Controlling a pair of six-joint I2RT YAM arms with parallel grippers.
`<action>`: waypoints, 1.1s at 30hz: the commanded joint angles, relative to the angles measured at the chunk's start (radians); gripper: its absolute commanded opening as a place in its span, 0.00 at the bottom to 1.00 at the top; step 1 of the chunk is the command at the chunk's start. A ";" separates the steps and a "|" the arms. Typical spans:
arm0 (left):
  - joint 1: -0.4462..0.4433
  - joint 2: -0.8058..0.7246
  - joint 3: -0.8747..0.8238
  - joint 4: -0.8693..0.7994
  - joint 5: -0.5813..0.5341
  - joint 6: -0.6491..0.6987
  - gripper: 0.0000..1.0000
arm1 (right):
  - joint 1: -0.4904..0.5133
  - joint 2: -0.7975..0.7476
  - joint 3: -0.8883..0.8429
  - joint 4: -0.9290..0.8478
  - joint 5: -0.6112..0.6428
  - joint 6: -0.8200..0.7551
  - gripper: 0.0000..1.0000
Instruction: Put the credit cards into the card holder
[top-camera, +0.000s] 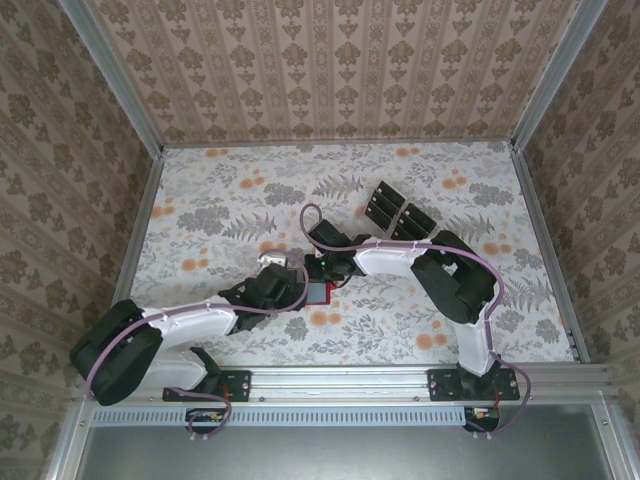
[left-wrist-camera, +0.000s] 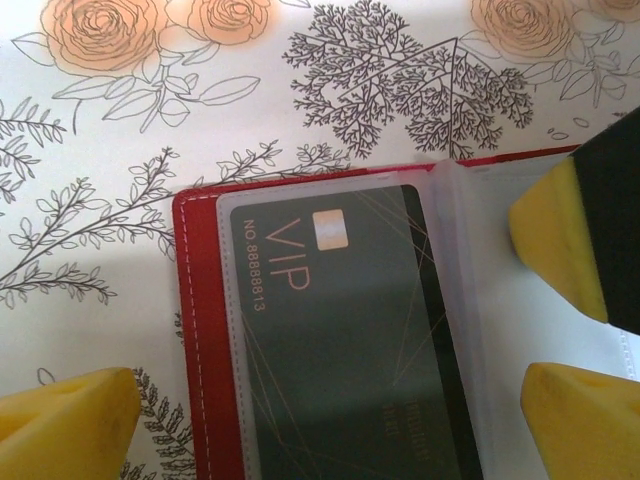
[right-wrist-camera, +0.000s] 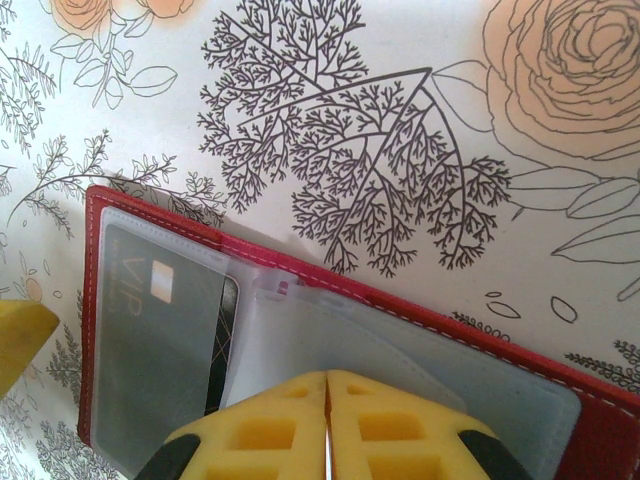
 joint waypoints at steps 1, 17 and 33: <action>-0.010 0.031 -0.016 0.021 -0.011 0.013 1.00 | 0.005 0.032 0.005 -0.004 -0.017 0.017 0.09; -0.019 0.087 -0.018 -0.058 -0.096 -0.065 1.00 | 0.005 -0.168 -0.114 0.071 0.018 0.096 0.36; -0.021 0.084 -0.026 -0.047 -0.098 -0.069 1.00 | 0.070 -0.197 -0.270 0.229 0.046 0.277 0.38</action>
